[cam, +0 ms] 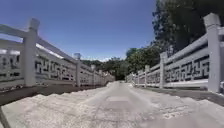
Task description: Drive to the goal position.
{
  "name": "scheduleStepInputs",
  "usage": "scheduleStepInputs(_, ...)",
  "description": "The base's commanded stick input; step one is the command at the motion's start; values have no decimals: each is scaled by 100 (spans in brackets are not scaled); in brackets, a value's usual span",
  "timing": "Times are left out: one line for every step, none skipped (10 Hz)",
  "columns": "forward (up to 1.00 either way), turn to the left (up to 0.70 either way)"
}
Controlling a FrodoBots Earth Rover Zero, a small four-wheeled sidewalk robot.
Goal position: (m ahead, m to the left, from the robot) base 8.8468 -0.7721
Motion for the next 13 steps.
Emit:
scheduleStepInputs(45,0)
scheduleStepInputs(45,0)
scheduleStepInputs(45,0)
scheduleStepInputs(45,0)
scheduleStepInputs(45,0)
scheduleStepInputs(45,0)
scheduleStepInputs(45,0)
scheduleStepInputs(45,0)
scheduleStepInputs(45,0)
scheduleStepInputs(45,0)
scheduleStepInputs(45,0)
scheduleStepInputs(45,0)
scheduleStepInputs(45,0)
